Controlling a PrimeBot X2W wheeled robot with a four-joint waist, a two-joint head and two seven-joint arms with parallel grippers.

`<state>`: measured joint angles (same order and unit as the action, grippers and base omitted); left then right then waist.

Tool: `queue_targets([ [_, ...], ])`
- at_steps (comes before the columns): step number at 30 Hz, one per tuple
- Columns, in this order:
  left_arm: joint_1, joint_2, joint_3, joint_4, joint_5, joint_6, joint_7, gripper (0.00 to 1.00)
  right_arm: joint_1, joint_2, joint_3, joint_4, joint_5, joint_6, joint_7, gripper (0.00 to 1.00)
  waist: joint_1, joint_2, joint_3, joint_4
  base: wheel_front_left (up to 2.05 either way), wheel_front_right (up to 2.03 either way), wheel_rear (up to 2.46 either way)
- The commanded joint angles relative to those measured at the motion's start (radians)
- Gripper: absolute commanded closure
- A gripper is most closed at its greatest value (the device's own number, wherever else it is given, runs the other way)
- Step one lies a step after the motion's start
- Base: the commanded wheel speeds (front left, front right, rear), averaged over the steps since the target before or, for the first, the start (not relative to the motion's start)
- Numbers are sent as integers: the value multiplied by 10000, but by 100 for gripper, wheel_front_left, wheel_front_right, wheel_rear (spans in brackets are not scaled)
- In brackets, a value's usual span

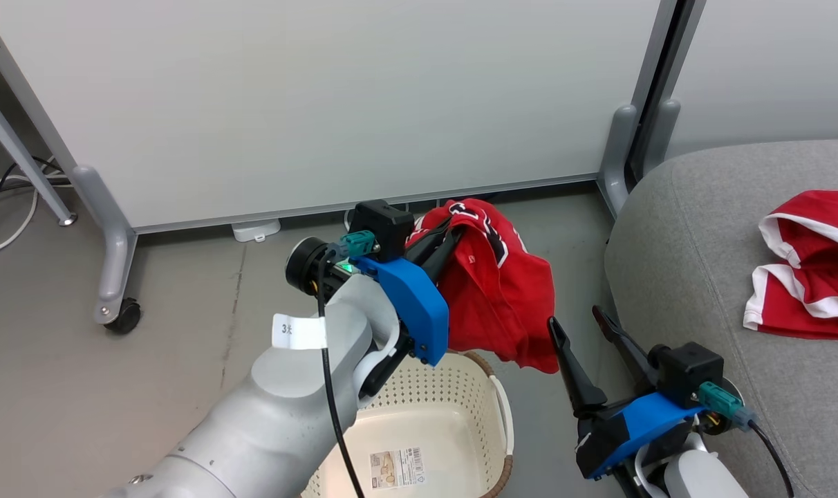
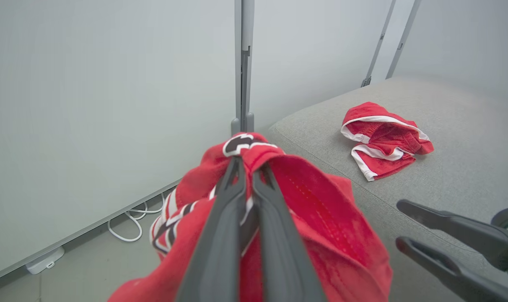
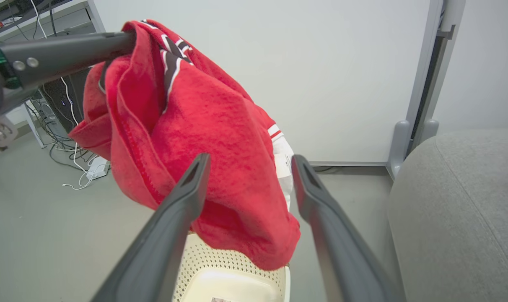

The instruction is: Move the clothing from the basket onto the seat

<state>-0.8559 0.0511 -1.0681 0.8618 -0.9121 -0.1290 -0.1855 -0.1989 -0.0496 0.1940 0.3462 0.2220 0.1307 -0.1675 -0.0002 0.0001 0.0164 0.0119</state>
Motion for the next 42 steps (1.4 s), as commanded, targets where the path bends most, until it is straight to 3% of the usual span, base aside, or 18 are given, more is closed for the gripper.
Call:
queue_targets([
  [1, -135, -7, -28, 12, -51, -29, -45, 100, 148, -15, 14, -36, 29, 1, 34, 0, 2, -1, 1, 5, 0, 0, 0],
  [17, -427, -6, -472, 59, -475, -28, -358, 100, -1151, -15, 666, 180, -198, 1, 587, 0, 2, -1, 567, 90, 0, 0, 0],
  [38, -822, -6, -1133, -100, -913, -29, -565, 100, -4438, -15, 2140, 4432, 678, 1, 590, 0, 2, -1, 933, 252, 0, 0, 0],
  [39, -824, -6, -1163, -98, -932, -29, -580, 100, -4517, -15, 2210, 4579, 819, 1, 584, 13, 2, -1, 909, 247, 0, 0, 0],
  [40, -829, -7, -1187, -96, -971, -29, -581, 100, -4587, -15, 2293, 4698, 960, 1, 519, 71, 2, -1, 890, 243, 0, 0, 0],
  [41, -834, -7, -1214, -84, -989, -29, -595, 100, -4649, -15, 2381, 4801, 1062, 1, 470, 100, 2, -1, 872, 235, 0, 0, 0],
  [42, -834, -5, -1233, -70, -993, -29, -612, 100, -4688, -15, 2475, 4917, 1163, 1, 413, 100, 2, -1, 850, 227, 0, 0, 0],
])
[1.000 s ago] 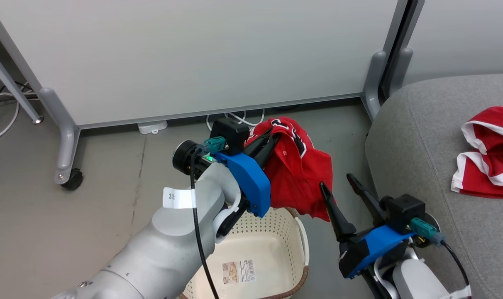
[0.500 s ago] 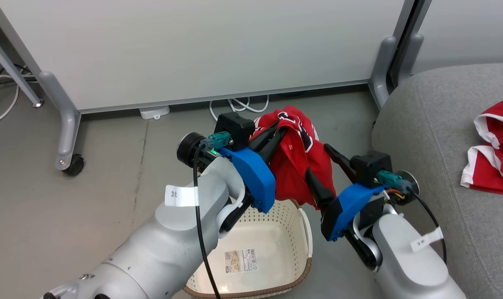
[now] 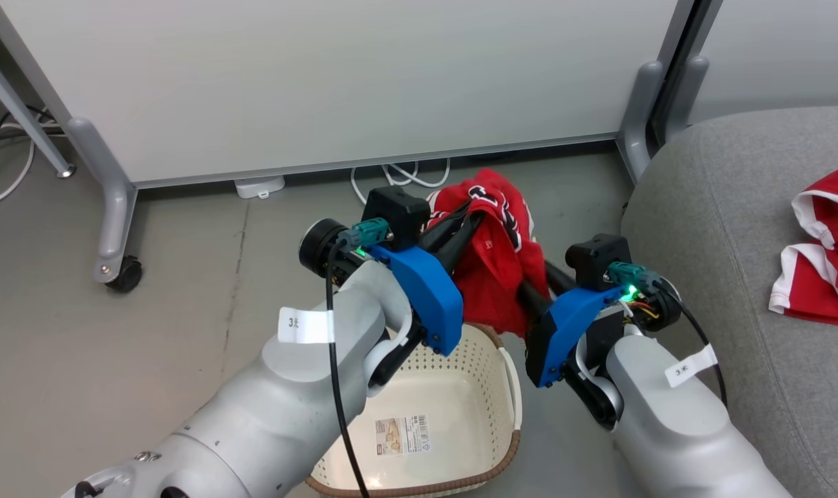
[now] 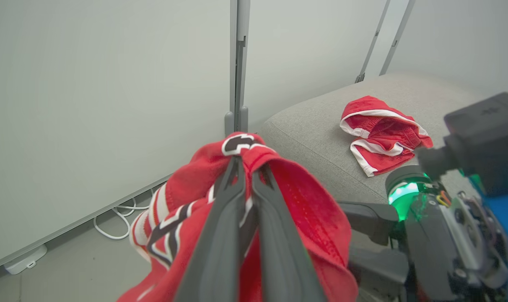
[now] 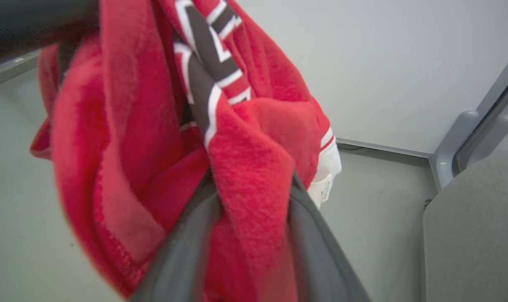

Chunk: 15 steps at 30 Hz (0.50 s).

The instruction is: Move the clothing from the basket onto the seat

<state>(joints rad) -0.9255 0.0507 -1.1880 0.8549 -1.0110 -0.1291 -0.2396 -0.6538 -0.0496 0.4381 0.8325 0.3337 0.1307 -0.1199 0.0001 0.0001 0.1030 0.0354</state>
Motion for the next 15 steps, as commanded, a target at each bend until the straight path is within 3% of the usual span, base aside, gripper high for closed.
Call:
queue_targets([
  [1, -135, -1, -50, 18, -25, -27, -88, 100, -169, -15, 121, 133, 166, 1, -115, 100, -1, -1, -44, -19, 0, 0, 0],
  [15, -11, -1, -216, 173, -271, -4, -209, 100, -564, -15, 874, 1028, 1110, 1, -819, 100, -1, -1, -340, -192, 0, 0, 0],
])
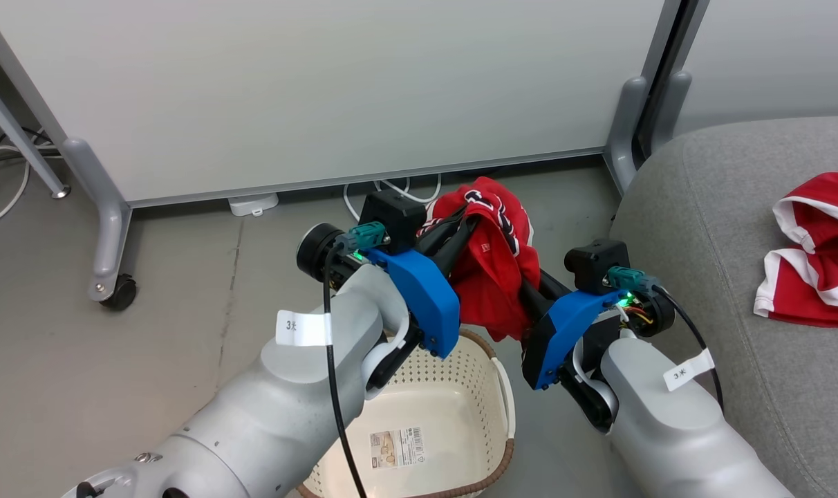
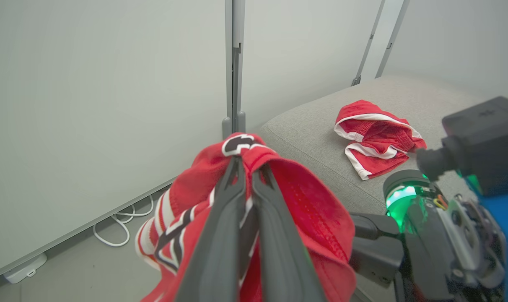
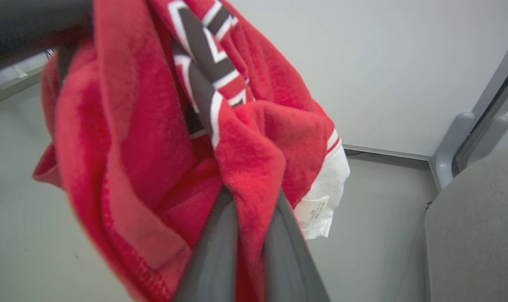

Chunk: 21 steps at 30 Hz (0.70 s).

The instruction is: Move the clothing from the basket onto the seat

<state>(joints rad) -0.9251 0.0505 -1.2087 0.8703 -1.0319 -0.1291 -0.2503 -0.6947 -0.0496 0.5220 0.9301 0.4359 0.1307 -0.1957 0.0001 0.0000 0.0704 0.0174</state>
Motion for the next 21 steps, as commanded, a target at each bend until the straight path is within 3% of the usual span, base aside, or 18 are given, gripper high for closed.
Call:
queue_targets([
  [1, 4, 1, -15, 27, -63, 11, -93, 100, -166, -15, 68, 90, 132, 1, -101, 100, -1, 0, -28, -26, 0, 0, 0],
  [2, 26, -1, -6, 21, -77, 15, -104, 82, -185, -15, 111, 127, 156, 1, -121, 100, -1, 0, -37, -42, 0, 0, 0],
  [3, 59, -1, 24, 13, -97, 22, -113, 52, -211, -15, 158, 151, 198, 1, -163, 100, -1, 0, -44, -61, 0, 0, 0],
  [4, 103, 0, 67, -5, -101, 32, -114, 5, -233, -15, 205, 155, 256, 1, -199, 100, -1, 0, -51, -87, 0, 0, 0],
  [6, 157, 0, 124, -23, -90, 44, -130, 0, -245, -15, 261, 144, 302, 1, -216, 100, -1, 0, -59, -120, 0, 0, 0],
  [10, 485, 146, 557, -292, 274, 135, -161, 0, -330, -15, 432, 128, 450, 1, -357, 100, -1, 0, -61, -199, 0, 0, 0],
  [16, 2548, 1097, 2481, -2410, 1940, 359, -159, 0, -423, -15, 507, 154, 634, 1, -551, 100, -1, 0, -80, -241, 0, 0, 0],
  [21, 3860, 1554, 3673, -3683, 2912, 416, -161, 0, -400, -15, 475, 141, 646, 1, -608, 100, -1, 0, -95, -234, 0, 0, 0],
])
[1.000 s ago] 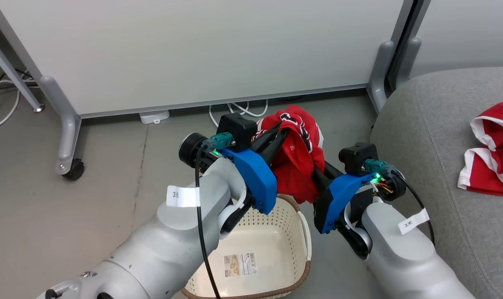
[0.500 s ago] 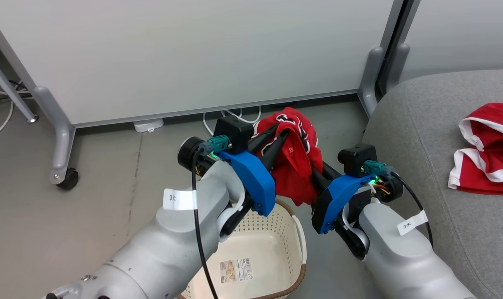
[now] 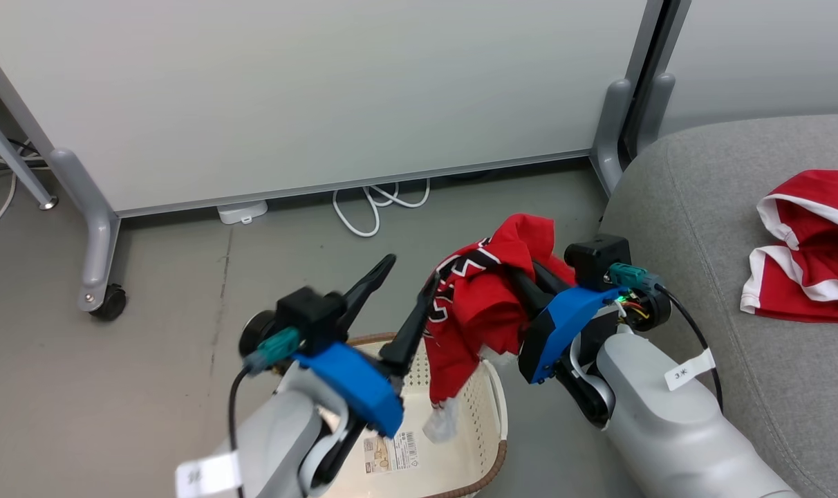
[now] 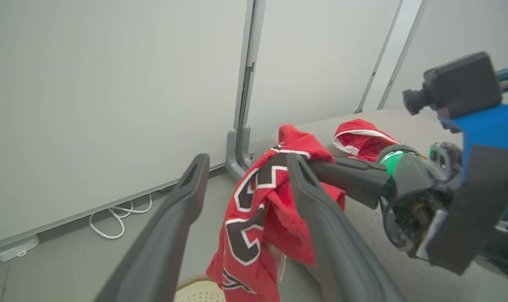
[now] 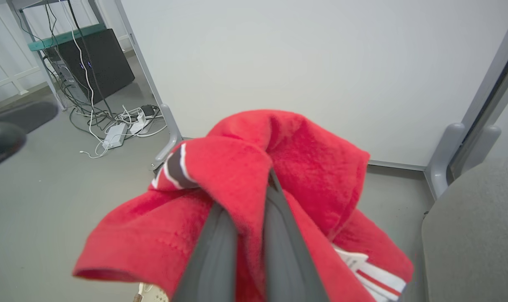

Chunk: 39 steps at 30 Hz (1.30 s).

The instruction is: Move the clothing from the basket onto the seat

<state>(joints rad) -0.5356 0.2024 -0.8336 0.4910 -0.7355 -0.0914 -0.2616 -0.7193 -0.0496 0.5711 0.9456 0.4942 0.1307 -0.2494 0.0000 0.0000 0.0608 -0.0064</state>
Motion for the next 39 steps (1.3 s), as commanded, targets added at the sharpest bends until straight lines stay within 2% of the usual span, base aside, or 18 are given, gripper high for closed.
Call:
queue_targets([
  [1, 294, 139, 208, -164, 172, 25, -46, 0, -150, -15, -37, -25, 70, 1, -92, 100, 0, 0, -2, 7, 0, 0, 0],
  [7, 2146, 404, 1864, -1417, 1286, -121, -47, 0, -117, -14, -145, 49, -22, 1, -129, 100, 0, 0, -17, 29, 0, 0, 0],
  [12, 3184, 266, 2928, -1755, 1872, -231, -48, 0, -102, -14, -228, 66, -65, 1, -149, 100, 0, 0, -10, 44, 0, 0, 0],
  [22, 3626, -157, 3758, -1793, 2586, -385, -48, 0, -99, -14, -199, -55, 6, 1, -165, 100, 0, 0, 46, -226, 0, 0, 0],
  [29, 3600, -164, 3823, -1855, 2785, -420, -50, 0, -186, -14, -150, -250, 32, 1, -168, 100, 0, 0, 188, -1176, 0, 0, 0],
  [39, 3399, 39, 3782, -2072, 2712, -403, -50, 0, 43, -12, -223, -600, 29, 1, -173, 100, 0, 0, 423, -3156, 0, 0, 0],
])
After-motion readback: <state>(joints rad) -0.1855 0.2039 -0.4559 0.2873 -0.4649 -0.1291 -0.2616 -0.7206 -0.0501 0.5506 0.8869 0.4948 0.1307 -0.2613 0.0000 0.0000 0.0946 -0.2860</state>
